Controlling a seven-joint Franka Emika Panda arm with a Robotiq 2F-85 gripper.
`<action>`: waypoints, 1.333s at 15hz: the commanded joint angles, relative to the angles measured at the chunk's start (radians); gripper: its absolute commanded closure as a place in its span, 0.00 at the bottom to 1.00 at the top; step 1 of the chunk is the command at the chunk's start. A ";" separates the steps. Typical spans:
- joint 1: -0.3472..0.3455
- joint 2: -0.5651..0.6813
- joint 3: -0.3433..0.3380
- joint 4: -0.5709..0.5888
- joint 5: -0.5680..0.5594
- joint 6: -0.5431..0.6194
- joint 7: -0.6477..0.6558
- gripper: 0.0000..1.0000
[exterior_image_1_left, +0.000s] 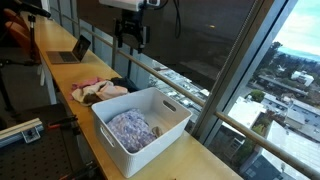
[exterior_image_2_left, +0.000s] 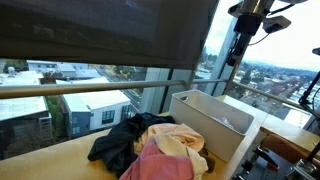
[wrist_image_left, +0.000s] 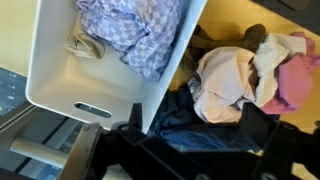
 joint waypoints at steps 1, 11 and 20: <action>0.055 0.018 0.049 -0.048 -0.049 0.059 0.054 0.00; 0.201 0.199 0.165 -0.162 -0.200 0.184 0.169 0.00; 0.248 0.340 0.166 -0.115 -0.291 0.252 0.174 0.00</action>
